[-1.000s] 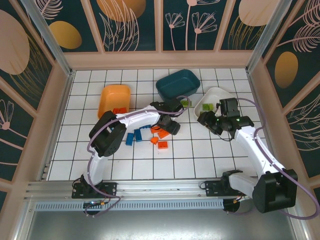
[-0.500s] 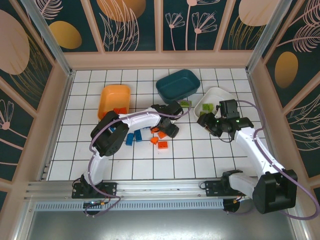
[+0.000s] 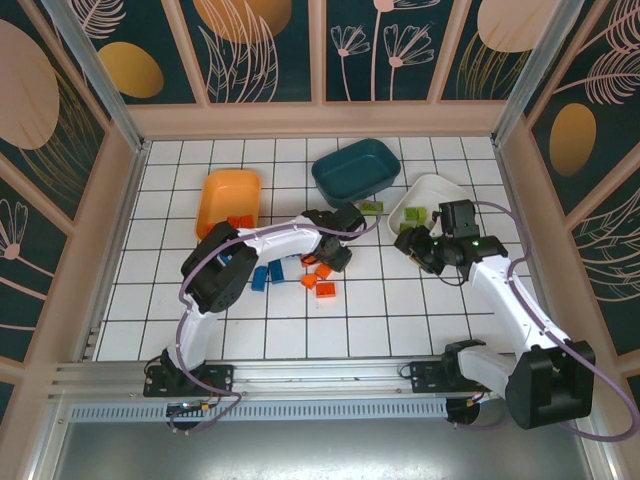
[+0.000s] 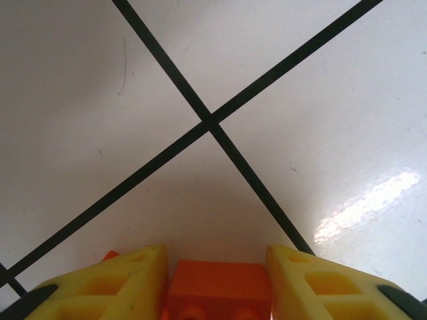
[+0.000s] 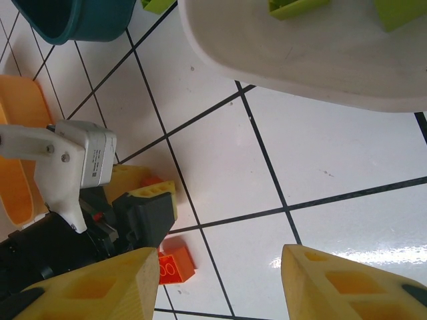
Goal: Sort the legos into containers by color
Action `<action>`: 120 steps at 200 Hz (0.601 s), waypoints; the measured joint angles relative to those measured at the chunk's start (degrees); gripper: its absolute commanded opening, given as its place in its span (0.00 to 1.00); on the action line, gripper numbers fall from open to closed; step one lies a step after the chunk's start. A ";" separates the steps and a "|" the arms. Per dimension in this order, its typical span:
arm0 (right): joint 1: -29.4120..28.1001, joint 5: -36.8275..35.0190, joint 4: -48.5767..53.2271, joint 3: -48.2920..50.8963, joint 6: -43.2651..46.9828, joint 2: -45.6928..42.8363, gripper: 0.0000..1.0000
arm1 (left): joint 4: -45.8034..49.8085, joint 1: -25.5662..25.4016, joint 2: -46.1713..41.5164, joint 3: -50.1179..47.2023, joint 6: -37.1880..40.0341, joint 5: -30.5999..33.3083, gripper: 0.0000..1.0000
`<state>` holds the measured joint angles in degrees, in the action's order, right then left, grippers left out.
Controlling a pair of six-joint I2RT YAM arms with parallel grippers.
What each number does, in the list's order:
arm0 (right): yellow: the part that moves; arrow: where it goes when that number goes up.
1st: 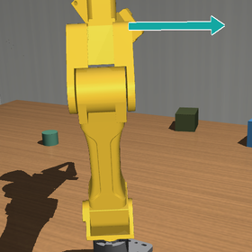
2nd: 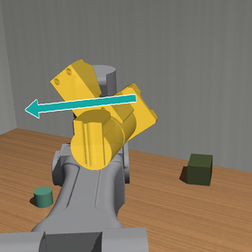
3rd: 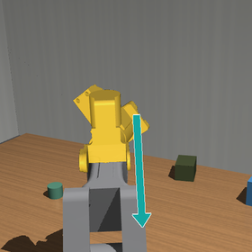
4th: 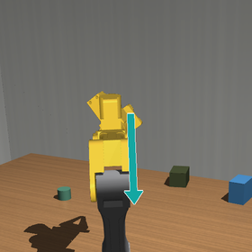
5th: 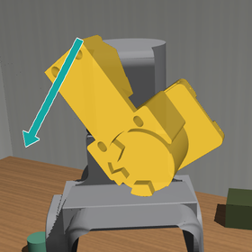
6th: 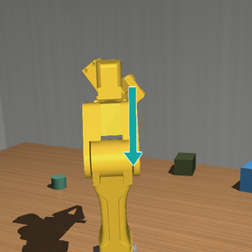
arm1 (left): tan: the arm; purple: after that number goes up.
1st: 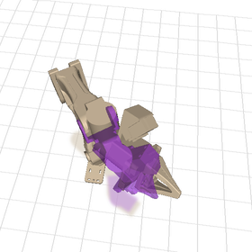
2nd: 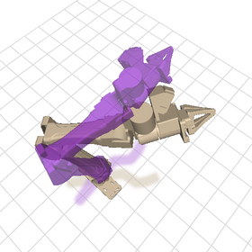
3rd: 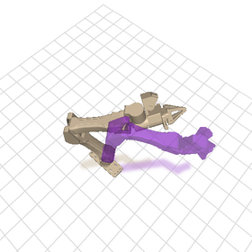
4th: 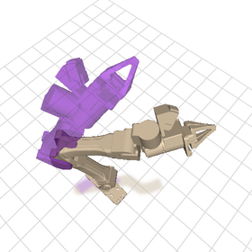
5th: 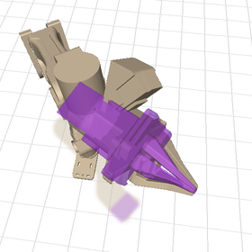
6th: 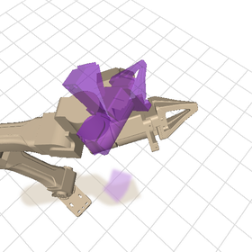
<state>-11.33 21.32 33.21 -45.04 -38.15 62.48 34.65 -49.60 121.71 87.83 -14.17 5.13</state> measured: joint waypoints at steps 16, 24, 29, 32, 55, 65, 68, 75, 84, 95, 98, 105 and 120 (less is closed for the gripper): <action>0.00 -0.02 -0.02 0.00 0.00 -0.20 0.51 | 0.96 0.00 0.83 1.40 -0.13 0.13 0.41; 0.00 -0.02 -0.04 0.00 0.00 -0.24 0.51 | 1.51 0.00 1.44 2.36 -0.22 0.28 0.41; 0.00 -0.02 -0.04 0.00 0.00 -0.26 0.51 | 2.01 0.00 1.70 2.91 -0.26 0.31 0.41; 0.00 -0.02 -0.04 0.00 0.02 -0.28 0.51 | 2.29 0.02 1.81 3.26 -0.26 0.39 0.41; 0.00 -0.02 -0.26 0.00 0.02 -0.31 0.51 | 4.37 0.42 2.45 6.97 -0.44 1.22 0.41; 0.00 -0.02 -0.39 0.00 0.00 -0.31 0.51 | 5.14 0.90 2.47 9.29 -0.48 1.60 0.41; 0.00 -0.02 -0.44 0.00 0.00 -0.31 0.51 | 5.46 1.05 2.47 10.03 -0.48 1.60 0.41; 0.00 -0.02 -0.46 0.00 0.00 -0.31 0.51 | 6.14 1.46 2.47 11.85 -0.50 1.84 0.41; 0.00 0.02 -0.63 0.00 -0.02 -0.31 0.51 | 6.75 2.16 2.47 14.21 -0.52 2.19 0.44; 0.00 0.24 -1.09 0.00 -0.15 -0.31 0.51 | 7.67 3.13 2.47 17.05 -0.90 2.43 0.54; 0.00 0.31 -1.25 0.00 -0.20 -0.31 0.51 | 7.87 3.41 2.45 17.64 -0.50 2.45 0.57; 0.00 0.70 -1.60 0.00 -0.20 -0.28 0.51 | 8.28 3.98 2.43 18.95 -0.48 2.34 0.61; -0.02 1.29 -2.25 0.00 -0.37 -0.28 0.51 | 8.70 5.01 2.29 20.02 -0.66 1.38 0.62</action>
<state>-11.35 22.61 30.96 -45.04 -38.52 62.19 43.35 -44.60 124.01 107.85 -14.83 6.50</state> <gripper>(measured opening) 0.514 0.612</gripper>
